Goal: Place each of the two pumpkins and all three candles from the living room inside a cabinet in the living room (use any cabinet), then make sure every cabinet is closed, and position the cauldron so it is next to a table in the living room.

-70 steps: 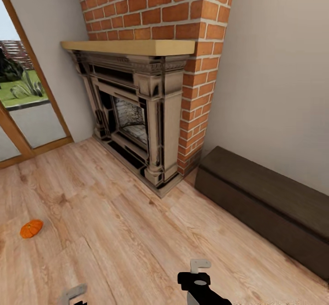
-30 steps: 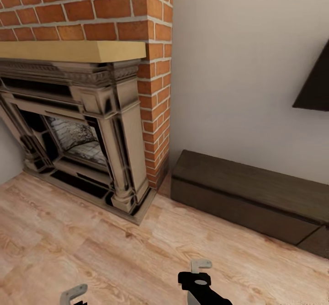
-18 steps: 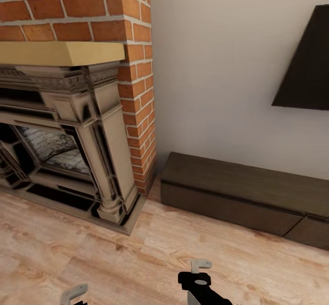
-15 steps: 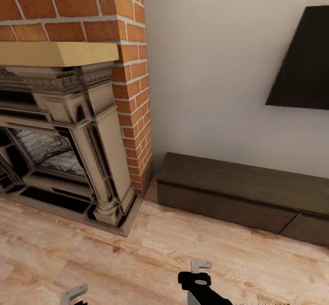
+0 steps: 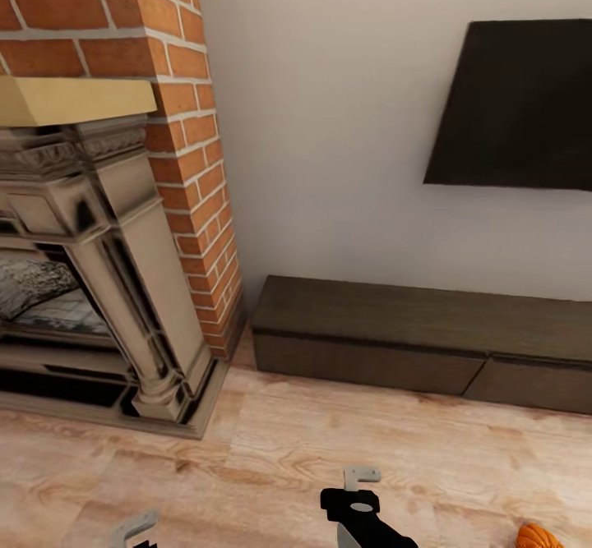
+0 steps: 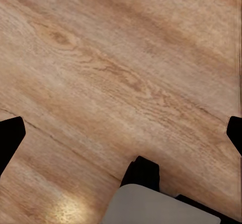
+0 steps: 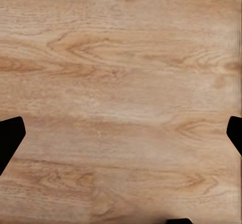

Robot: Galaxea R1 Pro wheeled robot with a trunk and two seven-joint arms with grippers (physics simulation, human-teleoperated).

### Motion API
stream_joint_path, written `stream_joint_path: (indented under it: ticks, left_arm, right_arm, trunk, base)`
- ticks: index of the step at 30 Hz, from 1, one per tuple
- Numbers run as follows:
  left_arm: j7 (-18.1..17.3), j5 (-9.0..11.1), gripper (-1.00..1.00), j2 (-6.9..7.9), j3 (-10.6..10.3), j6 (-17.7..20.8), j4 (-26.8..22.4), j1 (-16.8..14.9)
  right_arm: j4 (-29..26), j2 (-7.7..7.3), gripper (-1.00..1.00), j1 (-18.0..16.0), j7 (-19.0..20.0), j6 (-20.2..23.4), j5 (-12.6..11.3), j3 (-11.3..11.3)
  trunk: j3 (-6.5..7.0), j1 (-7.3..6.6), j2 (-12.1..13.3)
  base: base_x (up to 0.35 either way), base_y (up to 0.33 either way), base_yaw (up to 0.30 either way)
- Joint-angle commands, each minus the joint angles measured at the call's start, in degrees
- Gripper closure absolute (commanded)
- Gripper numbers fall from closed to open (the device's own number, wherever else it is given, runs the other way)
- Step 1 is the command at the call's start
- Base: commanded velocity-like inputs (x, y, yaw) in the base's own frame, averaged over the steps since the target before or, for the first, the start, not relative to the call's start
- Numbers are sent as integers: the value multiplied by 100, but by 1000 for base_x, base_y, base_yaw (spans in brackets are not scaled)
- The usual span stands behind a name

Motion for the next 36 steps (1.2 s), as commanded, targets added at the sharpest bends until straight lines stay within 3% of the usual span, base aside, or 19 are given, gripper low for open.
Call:
stream_joint_path:
  ticks: [1,14,29,36]
  left_arm:
    - [0,0,-100,2,0,0,1,0]
    - [0,0,-100,1,1,0,2,0]
    - [0,-8,-100,0,-7,-7,-2,0]
    - [2,-11,-100,-8,-15,-292,27,0]
  right_arm:
    - [0,0,-100,0,0,0,1,0]
    - [0,0,-100,0,0,-7,2,0]
    - [-1,0,-100,0,0,-18,4,10]
    - [61,0,-100,0,4,-225,23,21]
  trunk:
    - [2,0,0]
    - [34,0,0]
    - [64,0,0]
    - [65,0,0]
  base:
    - [0,0,-287]
    - [6,53,-287]
    - [126,4,-287]
    - [94,-156,-282]
